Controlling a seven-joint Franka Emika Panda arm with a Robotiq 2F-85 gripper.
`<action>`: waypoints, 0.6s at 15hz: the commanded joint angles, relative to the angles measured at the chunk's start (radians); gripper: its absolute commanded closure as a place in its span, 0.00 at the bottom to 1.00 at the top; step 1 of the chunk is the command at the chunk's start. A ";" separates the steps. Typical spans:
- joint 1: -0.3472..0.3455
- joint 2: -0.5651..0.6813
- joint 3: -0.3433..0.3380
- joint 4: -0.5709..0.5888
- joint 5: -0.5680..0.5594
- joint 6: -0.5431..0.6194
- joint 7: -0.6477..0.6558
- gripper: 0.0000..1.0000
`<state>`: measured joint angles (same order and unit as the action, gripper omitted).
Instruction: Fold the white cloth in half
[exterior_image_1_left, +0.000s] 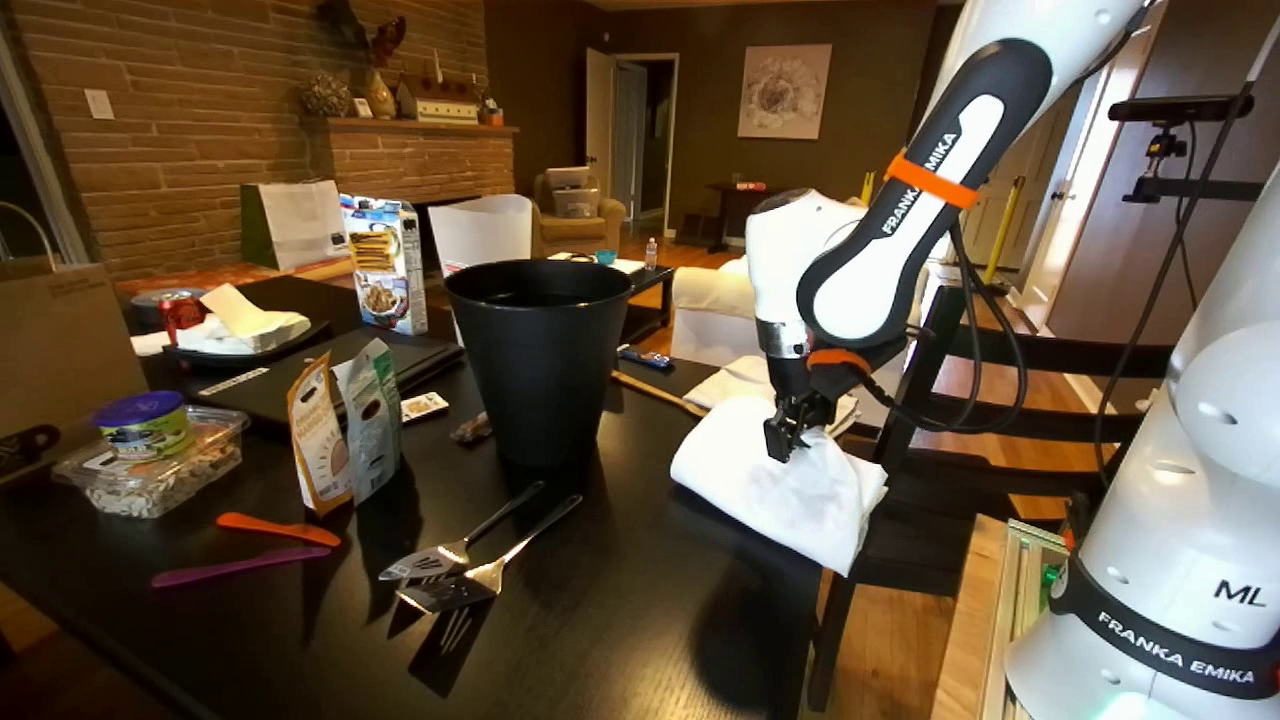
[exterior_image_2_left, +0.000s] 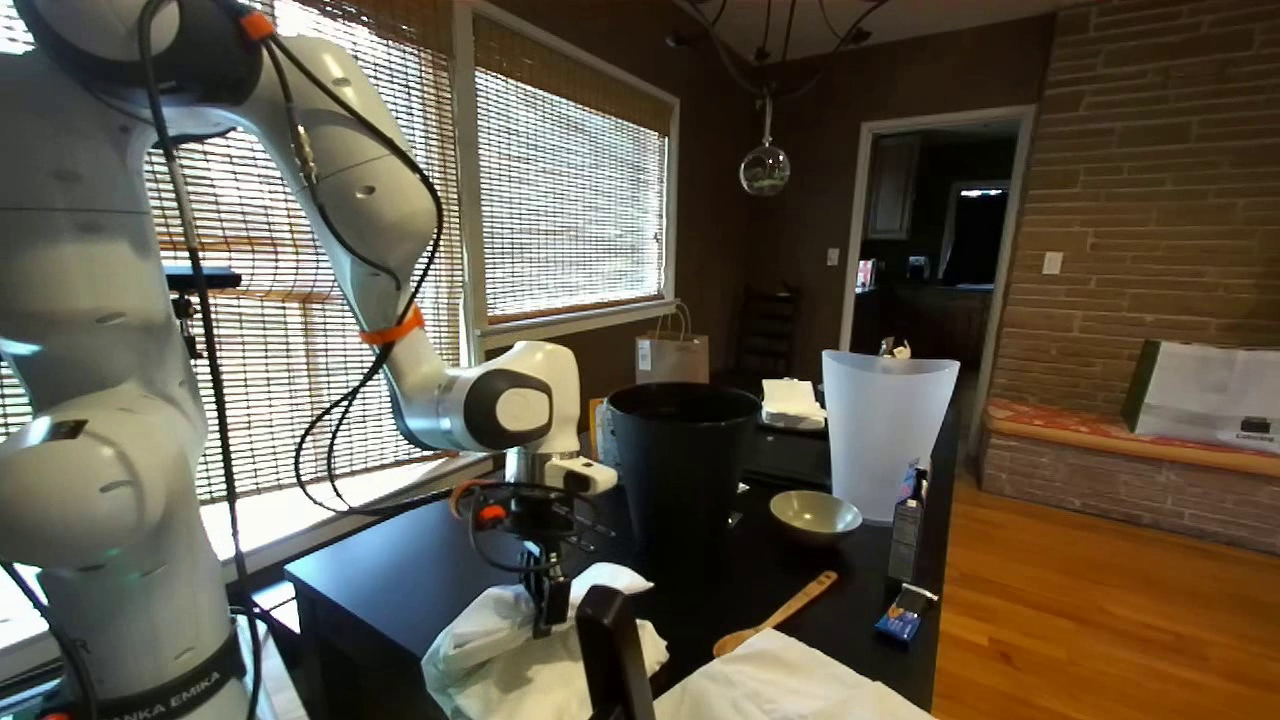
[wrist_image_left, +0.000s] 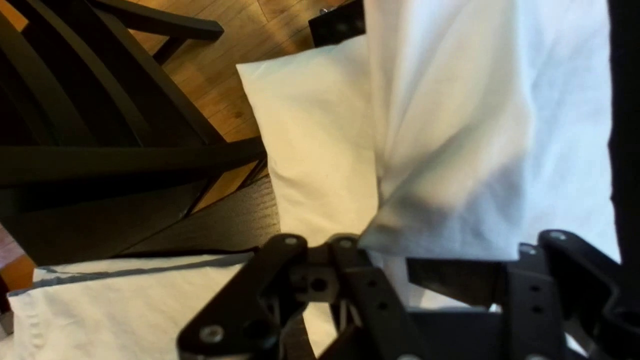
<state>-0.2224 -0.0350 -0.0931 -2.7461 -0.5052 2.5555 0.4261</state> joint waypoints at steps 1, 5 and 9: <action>0.015 0.006 -0.024 0.005 -0.017 -0.008 0.024 0.69; 0.028 -0.028 -0.017 0.024 -0.038 -0.013 0.035 0.41; 0.051 -0.057 0.000 0.034 -0.026 -0.007 0.018 0.12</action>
<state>-0.1908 -0.0520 -0.1013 -2.7100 -0.5073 2.5560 0.4296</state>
